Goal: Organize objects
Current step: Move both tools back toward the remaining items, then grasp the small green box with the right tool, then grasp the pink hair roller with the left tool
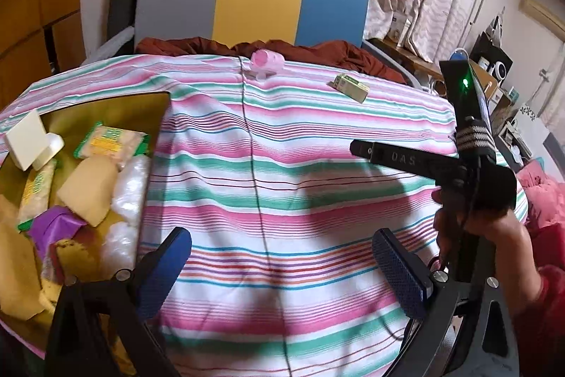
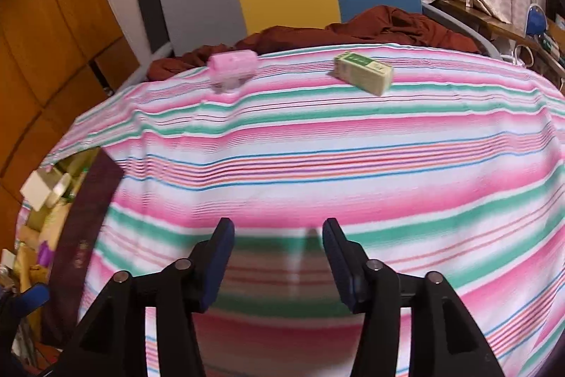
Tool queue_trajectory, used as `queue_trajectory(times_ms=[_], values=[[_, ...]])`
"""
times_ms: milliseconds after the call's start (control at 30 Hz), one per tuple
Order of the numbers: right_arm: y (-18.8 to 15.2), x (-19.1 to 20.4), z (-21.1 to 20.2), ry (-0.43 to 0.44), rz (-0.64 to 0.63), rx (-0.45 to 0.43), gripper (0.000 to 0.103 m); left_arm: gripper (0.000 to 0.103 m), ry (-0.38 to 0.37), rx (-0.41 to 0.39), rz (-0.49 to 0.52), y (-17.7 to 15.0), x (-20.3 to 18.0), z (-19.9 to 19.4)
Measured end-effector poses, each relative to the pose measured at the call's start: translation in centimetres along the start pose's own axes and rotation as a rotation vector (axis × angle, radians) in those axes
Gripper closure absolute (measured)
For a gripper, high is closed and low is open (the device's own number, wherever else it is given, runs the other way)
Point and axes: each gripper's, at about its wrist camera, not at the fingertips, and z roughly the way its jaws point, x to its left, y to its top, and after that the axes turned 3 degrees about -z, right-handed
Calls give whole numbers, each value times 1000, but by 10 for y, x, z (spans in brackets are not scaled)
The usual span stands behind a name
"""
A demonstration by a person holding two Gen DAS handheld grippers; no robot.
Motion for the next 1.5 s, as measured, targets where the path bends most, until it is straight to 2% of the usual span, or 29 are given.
queue_trajectory(times_ms=[200, 300, 467, 667, 833, 900, 1033, 1067, 1167, 1333, 1500], values=[[23, -19, 16, -39, -75, 1, 40, 0, -2, 40, 12, 7, -8, 18], [50, -42, 29, -99, -82, -25, 40, 0, -2, 54, 23, 11, -11, 28], [102, -74, 46, -132, -49, -93, 40, 0, -7, 78, 23, 19, -14, 44], [145, -81, 89, -133, -169, -58, 39, 0, -6, 96, 11, 34, -13, 56], [143, -85, 113, -101, -170, -27, 40, 0, 1, 108, -4, 44, -9, 65], [138, -85, 117, -59, -158, -32, 43, 0, 4, 112, -4, 49, -8, 70], [132, -81, 118, -51, -154, -41, 71, 0, 4, 113, -7, 60, -8, 78], [133, -80, 117, -46, -154, -47, 73, 0, 6, 112, -7, 64, -9, 80], [124, -78, 113, -32, -130, -43, 73, 0, 9, 108, -16, 77, -10, 86], [108, -78, 101, -41, -51, -56, 73, 0, 55, 79, -7, 104, -12, 102], [96, -80, 92, -56, 9, -73, 73, 0, 157, 15, 28, 149, -15, 129]])
